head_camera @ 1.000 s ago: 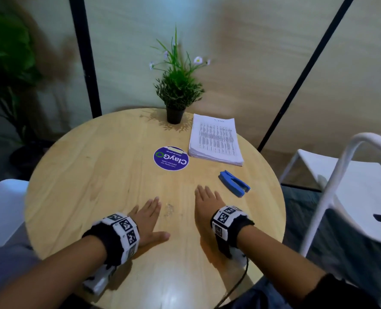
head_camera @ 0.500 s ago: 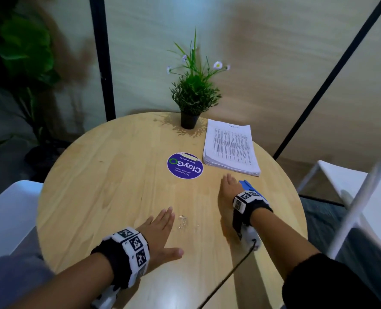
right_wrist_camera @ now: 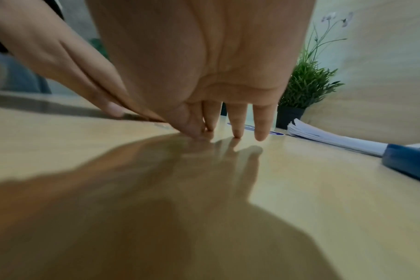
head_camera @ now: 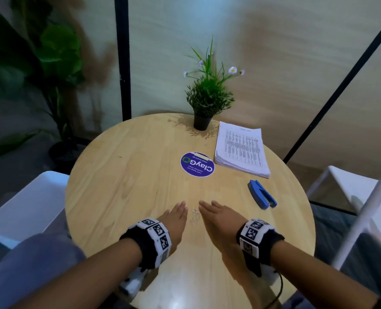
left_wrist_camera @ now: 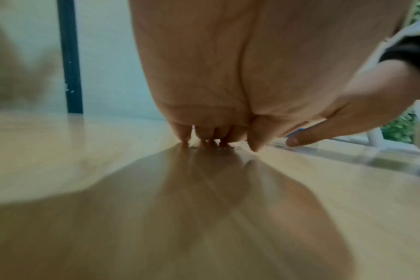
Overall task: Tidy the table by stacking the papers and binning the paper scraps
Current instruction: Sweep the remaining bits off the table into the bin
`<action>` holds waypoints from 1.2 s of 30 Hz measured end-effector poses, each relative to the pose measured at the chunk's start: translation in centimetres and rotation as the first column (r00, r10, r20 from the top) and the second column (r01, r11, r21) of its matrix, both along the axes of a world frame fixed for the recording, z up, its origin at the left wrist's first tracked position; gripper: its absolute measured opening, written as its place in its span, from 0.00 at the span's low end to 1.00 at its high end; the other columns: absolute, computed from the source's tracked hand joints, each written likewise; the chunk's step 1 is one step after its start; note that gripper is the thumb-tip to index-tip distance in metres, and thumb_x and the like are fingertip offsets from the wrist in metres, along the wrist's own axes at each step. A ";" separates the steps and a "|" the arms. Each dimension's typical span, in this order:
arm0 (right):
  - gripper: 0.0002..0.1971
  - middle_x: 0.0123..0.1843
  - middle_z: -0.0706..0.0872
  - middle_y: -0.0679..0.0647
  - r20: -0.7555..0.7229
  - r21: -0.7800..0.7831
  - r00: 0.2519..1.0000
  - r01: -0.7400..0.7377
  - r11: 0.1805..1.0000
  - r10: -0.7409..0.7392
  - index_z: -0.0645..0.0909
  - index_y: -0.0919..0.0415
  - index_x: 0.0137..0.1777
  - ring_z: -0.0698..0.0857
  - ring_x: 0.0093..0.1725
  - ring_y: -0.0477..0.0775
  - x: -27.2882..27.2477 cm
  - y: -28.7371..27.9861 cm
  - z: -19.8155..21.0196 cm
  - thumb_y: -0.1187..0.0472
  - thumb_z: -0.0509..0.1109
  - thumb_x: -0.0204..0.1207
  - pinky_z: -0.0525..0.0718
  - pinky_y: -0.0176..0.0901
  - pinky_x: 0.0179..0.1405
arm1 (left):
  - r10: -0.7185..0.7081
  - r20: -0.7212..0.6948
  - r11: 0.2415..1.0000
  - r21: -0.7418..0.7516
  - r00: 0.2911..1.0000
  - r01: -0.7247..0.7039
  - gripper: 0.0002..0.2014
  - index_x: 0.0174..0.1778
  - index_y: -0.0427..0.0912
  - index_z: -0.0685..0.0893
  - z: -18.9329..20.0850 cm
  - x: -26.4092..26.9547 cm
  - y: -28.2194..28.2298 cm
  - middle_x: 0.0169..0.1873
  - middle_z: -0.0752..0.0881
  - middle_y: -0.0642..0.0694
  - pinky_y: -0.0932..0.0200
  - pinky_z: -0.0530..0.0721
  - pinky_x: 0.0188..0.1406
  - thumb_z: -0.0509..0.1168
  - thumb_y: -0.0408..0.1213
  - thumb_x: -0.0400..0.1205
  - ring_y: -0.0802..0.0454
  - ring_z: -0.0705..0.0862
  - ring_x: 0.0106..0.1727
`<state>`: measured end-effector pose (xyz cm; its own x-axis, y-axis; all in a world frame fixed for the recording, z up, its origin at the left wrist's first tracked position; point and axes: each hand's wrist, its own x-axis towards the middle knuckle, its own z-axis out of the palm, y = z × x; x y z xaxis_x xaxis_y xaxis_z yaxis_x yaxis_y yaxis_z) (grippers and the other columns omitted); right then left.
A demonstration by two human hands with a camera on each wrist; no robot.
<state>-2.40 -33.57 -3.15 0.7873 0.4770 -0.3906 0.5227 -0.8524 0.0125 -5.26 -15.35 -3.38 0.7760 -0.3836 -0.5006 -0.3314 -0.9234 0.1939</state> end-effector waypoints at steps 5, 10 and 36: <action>0.15 0.68 0.84 0.51 0.081 0.300 0.983 0.133 0.945 -0.164 0.84 0.55 0.63 0.82 0.67 0.53 0.1 1.2 0.8 0.55 0.64 0.79 0.75 0.41 0.67 | 0.077 0.051 0.994 -0.083 0.996 -0.073 0.24 0.80 0.32 0.61 0.9 1.0 0.7 0.84 0.51 0.37 0.51 0.60 0.81 0.52 0.28 0.86 0.41 0.55 0.84; 0.17 0.40 0.85 0.55 0.038 0.366 0.879 0.431 0.825 -0.476 0.82 0.58 0.34 0.80 0.42 0.52 0.2 0.2 2.9 0.43 0.73 0.71 0.75 0.42 0.42 | 0.338 0.109 0.916 -0.268 0.935 -0.300 0.19 0.72 0.41 0.77 1.1 1.6 4.6 0.75 0.75 0.40 0.54 0.73 0.72 0.58 0.37 0.84 0.41 0.76 0.73; 0.43 0.85 0.34 0.55 -0.002 -0.184 0.973 0.225 0.957 -0.230 0.36 0.60 0.83 0.40 0.85 0.59 -3.8 6.0 -0.8 0.58 0.62 0.79 0.50 0.61 0.82 | 0.340 0.066 0.940 -0.052 0.938 -0.337 0.58 0.82 0.36 0.34 -2.7 -5.3 4.7 0.82 0.32 0.41 0.45 0.38 0.83 0.53 0.75 0.71 0.44 0.34 0.84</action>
